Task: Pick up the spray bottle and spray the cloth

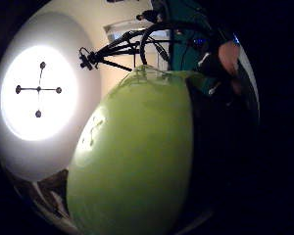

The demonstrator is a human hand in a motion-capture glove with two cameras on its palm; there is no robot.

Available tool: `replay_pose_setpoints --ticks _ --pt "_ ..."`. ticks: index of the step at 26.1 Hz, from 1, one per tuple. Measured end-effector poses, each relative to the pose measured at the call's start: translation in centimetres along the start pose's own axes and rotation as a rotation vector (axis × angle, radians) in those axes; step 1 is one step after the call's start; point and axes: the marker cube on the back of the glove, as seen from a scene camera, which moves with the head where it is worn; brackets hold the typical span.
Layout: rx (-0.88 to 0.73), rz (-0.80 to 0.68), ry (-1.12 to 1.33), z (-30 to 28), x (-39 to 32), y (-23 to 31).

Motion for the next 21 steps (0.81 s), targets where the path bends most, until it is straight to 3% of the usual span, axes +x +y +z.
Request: replay_pose_setpoints --ticks 7,14,21 --pt "-0.043 -0.074 -0.071 -1.0 -1.0 1.3" --pt "-0.005 -0.239 -0.212 -3.9 -12.8 3.1" --pt "-0.155 -0.378 0.009 -5.2 -24.4 5.6"
